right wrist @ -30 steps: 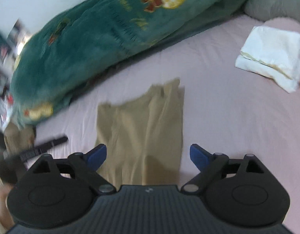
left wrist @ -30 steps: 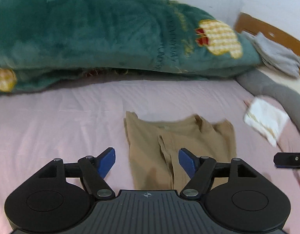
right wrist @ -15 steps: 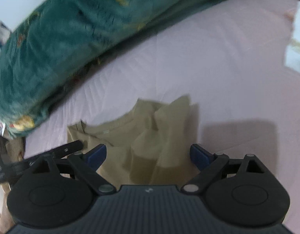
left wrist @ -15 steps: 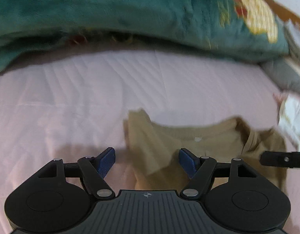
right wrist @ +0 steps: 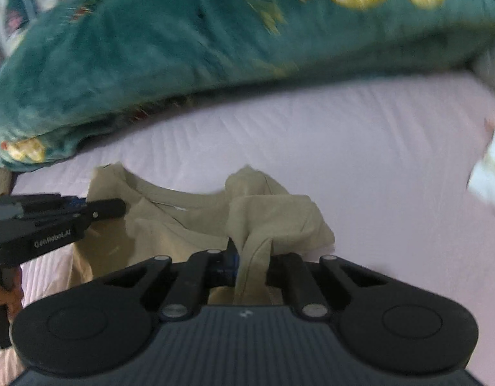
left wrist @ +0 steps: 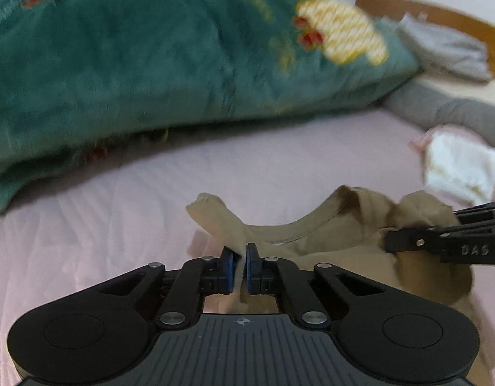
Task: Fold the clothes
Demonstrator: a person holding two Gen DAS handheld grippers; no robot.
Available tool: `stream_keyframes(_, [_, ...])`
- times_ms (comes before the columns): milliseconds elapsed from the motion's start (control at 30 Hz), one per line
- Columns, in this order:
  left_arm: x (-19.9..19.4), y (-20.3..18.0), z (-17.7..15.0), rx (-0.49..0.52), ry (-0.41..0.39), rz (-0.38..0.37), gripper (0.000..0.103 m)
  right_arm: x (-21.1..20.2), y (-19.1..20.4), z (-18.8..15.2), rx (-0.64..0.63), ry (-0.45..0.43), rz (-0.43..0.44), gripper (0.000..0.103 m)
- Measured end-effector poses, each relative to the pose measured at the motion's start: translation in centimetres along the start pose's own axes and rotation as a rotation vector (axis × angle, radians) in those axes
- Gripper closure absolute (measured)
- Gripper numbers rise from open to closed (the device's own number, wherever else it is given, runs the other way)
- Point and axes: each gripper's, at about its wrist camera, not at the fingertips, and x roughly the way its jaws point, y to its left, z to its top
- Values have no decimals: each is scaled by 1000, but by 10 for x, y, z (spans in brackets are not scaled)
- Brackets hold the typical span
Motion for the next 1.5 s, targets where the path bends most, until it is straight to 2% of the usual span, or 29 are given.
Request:
stream_keyframes(133, [-50,-8,-1,2,-101,-82,96,-43,12,-2,-72,-70,52,95])
stream_keyframes(233, [-104,-25,-15,70,-160,-166,96,-88,21,-17,-116,-128,122,95])
stream_keyframes(300, [-141,-37,-30,139,-179,-215,96,-116,31,-34,-192,-142,147,95])
stream_keyframes(367, [-174,-51,-53,212,-161,-261,96,-143,45,-58,-306,-144,162,95])
stream_keyframes(467, [-214,-70,-100,309,-83,-313,96,-176,71,-101,-470,-107,188,95])
stream_keyframes(533, [-234,-78,-137,378,1,-354,95,-197,89,-132,-584,-76,207,93])
stream_keyframes(567, [-239,-82,-155,423,54,-359,94,-202,94,-147,-629,-31,194,92])
stream_keyframes(633, [-253,-88,-185,482,127,-350,92,-213,104,-177,-718,60,169,81])
stream_keyframes(667, [-261,-90,-199,502,152,-340,91,-215,106,-189,-743,111,110,68])
stream_keyframes(700, [-269,-90,-210,510,171,-332,90,-222,104,-195,-728,128,52,53])
stream_keyframes(767, [-289,-78,-214,409,148,-328,85,-235,99,-206,-696,161,-64,46])
stream_keyframes(833, [-303,-68,-212,287,134,-278,83,-260,87,-201,-522,137,-73,38])
stream_keyframes(867, [-307,-67,-210,233,137,-249,81,-272,81,-198,-434,125,-78,28])
stream_keyframes(900, [-310,-67,-207,181,125,-217,72,-278,73,-193,-308,137,-67,16])
stream_keyframes(967, [-318,-68,-200,75,99,-150,58,-290,59,-182,-57,158,-46,14])
stream_keyframes(1000, [-323,-69,-197,19,70,-116,44,-291,54,-178,30,159,-21,14])
stream_keyframes(1033, [-327,-69,-194,-49,58,-108,38,-292,49,-174,116,159,4,14])
stream_keyframes(1067, [-330,-69,-191,-116,46,-100,37,-291,46,-172,173,155,-2,14])
stream_keyframes(1133, [-332,-70,-188,-235,43,-90,27,-287,42,-170,270,152,-20,13])
stream_keyframes(1233, [-312,-86,-193,-260,112,-25,26,-264,49,-177,286,208,-117,13])
stream_keyframes(1300, [-294,-94,-203,-256,162,15,26,-239,51,-184,270,275,-223,13])
stream_keyframes(1333, [-280,-96,-211,-263,204,33,26,-228,52,-189,274,301,-239,13])
stream_keyframes(1400, [-258,-99,-223,-262,293,54,26,-213,55,-204,289,360,-203,14])
stream_keyframes(1467, [-246,-108,-241,-203,332,61,22,-208,65,-219,219,376,-208,13])
stream_keyframes(1500, [-249,-117,-245,-125,311,68,17,-206,71,-226,184,384,-210,12])
